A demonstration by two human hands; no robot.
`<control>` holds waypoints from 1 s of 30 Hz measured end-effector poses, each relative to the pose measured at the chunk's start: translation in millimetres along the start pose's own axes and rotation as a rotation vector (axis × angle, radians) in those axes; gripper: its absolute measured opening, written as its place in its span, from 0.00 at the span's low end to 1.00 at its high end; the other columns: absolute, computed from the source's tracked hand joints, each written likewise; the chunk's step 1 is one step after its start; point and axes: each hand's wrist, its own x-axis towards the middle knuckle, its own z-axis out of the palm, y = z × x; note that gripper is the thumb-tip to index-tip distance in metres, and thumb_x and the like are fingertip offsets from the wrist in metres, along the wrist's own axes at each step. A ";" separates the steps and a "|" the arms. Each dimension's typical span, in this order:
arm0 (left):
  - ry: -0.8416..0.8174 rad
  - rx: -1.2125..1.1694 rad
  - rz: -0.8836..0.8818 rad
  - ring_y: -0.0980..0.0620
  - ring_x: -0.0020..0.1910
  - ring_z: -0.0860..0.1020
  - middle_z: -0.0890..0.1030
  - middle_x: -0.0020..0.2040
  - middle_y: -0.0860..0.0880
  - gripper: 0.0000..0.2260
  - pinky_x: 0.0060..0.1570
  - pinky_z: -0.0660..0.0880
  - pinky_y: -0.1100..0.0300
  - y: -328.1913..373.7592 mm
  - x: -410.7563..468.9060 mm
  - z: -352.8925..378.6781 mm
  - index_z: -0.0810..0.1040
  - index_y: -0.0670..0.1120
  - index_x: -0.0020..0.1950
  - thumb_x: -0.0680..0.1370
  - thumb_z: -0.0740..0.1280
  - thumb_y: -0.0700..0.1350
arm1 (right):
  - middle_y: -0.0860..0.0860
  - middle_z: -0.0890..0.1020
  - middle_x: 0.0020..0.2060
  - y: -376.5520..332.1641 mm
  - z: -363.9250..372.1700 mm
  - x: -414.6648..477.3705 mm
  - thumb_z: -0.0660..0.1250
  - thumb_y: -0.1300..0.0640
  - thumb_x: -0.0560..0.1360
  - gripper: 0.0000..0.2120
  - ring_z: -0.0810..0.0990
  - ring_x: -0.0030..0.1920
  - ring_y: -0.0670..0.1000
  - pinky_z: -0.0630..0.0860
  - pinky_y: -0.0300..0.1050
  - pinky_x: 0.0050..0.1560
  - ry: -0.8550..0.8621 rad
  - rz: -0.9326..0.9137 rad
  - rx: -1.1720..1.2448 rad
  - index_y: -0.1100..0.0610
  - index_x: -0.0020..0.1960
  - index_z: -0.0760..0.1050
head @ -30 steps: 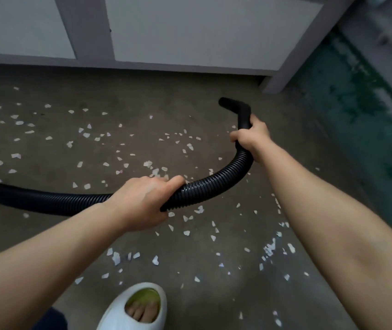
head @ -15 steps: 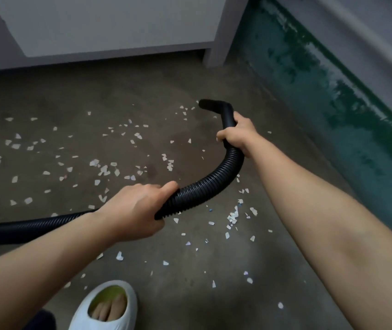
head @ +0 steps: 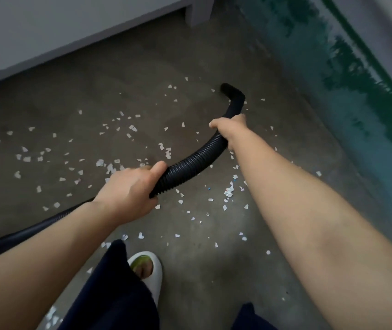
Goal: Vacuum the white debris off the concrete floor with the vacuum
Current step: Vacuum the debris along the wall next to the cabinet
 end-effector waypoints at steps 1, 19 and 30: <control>-0.003 -0.014 -0.004 0.42 0.43 0.78 0.78 0.46 0.50 0.19 0.33 0.65 0.56 2.1 2.2 -8.0 0.64 0.50 0.57 0.69 0.66 0.46 | 0.55 0.75 0.59 -3.9 0.7 -4.7 0.69 0.63 0.71 0.33 0.78 0.53 0.57 0.79 0.52 0.54 0.058 0.027 0.029 0.57 0.72 0.59; -0.129 -0.057 0.040 0.43 0.47 0.77 0.75 0.52 0.49 0.27 0.35 0.65 0.55 86.2 8.9 -100.5 0.59 0.52 0.70 0.72 0.63 0.43 | 0.60 0.79 0.54 -22.8 -92.4 -51.5 0.71 0.53 0.73 0.19 0.82 0.49 0.62 0.81 0.61 0.50 0.230 0.275 0.391 0.56 0.60 0.67; -0.284 -0.281 -0.024 0.42 0.47 0.78 0.75 0.57 0.51 0.37 0.39 0.70 0.54 140.6 31.9 -96.9 0.51 0.58 0.73 0.69 0.62 0.40 | 0.60 0.80 0.54 -27.6 -133.8 -27.7 0.67 0.54 0.76 0.19 0.82 0.50 0.63 0.79 0.61 0.54 0.199 0.359 0.188 0.59 0.63 0.69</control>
